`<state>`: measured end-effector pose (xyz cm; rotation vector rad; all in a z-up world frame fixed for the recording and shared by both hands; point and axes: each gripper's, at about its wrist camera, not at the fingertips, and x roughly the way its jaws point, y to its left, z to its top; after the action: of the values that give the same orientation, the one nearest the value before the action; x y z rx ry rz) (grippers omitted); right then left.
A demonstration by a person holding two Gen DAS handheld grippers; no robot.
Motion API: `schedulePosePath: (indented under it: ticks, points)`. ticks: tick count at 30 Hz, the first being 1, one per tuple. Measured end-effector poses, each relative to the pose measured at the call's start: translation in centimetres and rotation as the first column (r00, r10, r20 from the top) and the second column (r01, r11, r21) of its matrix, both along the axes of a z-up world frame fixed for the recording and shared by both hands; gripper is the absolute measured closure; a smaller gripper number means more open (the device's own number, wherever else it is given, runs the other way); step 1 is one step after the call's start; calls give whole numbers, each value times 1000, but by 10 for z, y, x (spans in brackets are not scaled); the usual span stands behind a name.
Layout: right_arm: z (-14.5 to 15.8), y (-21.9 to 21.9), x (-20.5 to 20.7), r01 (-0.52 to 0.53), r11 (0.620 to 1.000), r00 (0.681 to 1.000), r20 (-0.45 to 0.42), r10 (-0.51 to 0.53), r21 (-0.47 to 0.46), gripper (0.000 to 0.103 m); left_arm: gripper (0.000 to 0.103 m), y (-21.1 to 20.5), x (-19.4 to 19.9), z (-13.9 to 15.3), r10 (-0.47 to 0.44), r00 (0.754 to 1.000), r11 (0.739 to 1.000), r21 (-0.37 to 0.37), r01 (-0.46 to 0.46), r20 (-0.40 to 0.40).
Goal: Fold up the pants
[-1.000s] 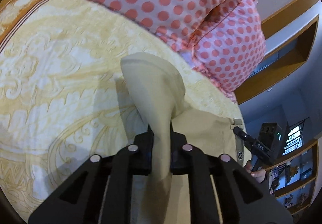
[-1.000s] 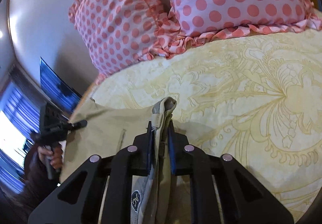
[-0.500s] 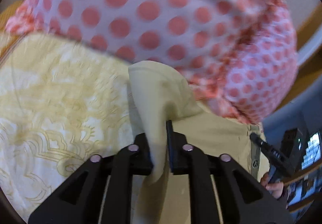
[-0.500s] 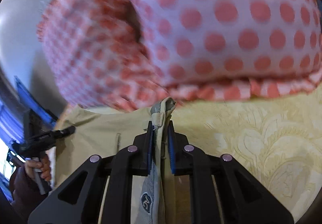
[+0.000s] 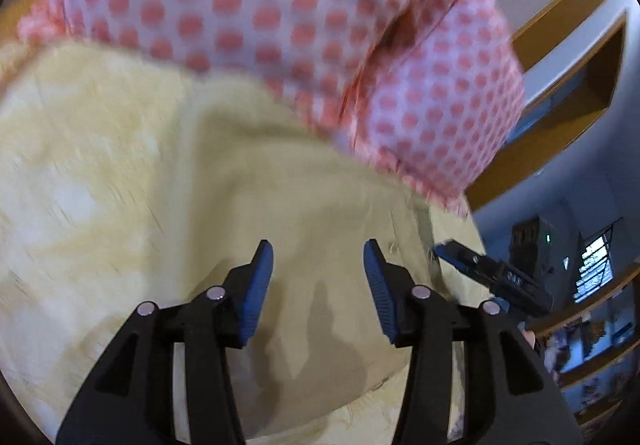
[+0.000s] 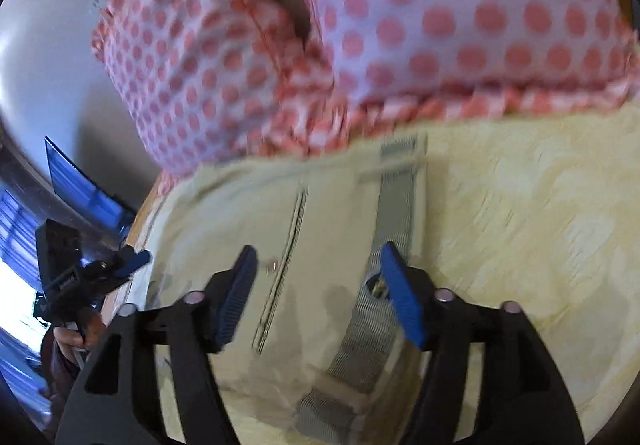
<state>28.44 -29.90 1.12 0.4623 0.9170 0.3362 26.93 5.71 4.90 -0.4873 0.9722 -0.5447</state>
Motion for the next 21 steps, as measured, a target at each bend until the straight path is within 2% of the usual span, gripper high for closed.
schedulePosePath:
  ticks: [1,2,3,5,6,7,8,9,10,11,12,14,16,19,21]
  points:
    - [-9,-4,3,27,1000,999,-25,-27,8,31,56,-4,4,-11,8,999,999,44,-7,-36]
    - [-10,-5,0,45,999,999,-9,-45,18,31,65,-7,8,-20,20,998,998,65,-16,-57]
    - [-12,-8,0,85,996,996,-30,-86,-9,29,71,-4,10,-26,39,998,998,59,-36,-55]
    - [-12,-13,-7,137,990,989,-50,-139,-40,27,73,1,9,-26,53,997,998,47,-50,-52]
    - [-10,-12,-15,150,987,987,-50,-153,-57,27,70,3,4,-24,64,997,997,47,-61,-50]
    - [-6,-9,-25,148,987,988,-33,-150,-65,27,63,4,-4,-20,82,996,994,79,-80,-28]
    - [1,-2,-43,130,988,991,11,-130,-77,26,50,3,-15,-14,91,996,988,127,-93,16]
    - [6,6,-59,129,986,991,51,-124,-104,21,41,1,-34,-5,91,992,974,199,-108,92]
    - [10,14,-76,129,983,989,88,-118,-133,17,38,-2,-46,-1,87,987,964,239,-118,137]
    - [13,22,-89,126,980,987,119,-108,-156,11,29,-5,-66,5,79,978,947,293,-134,193]
    - [15,36,-108,119,975,983,164,-88,-189,9,18,-8,-86,9,75,968,928,338,-155,240]
    - [17,60,-138,112,960,973,222,-55,-255,7,5,-9,-118,11,85,950,896,395,-205,301]
    - [12,83,-163,116,942,964,266,-31,-314,4,3,-13,-152,7,86,933,870,431,-241,350]
    - [-1,109,-180,132,928,958,287,-29,-347,1,2,-16,-186,-7,85,928,857,449,-254,363]
    - [-11,118,-188,149,921,953,300,-38,-359,1,2,-19,-194,-15,104,927,841,466,-275,359]
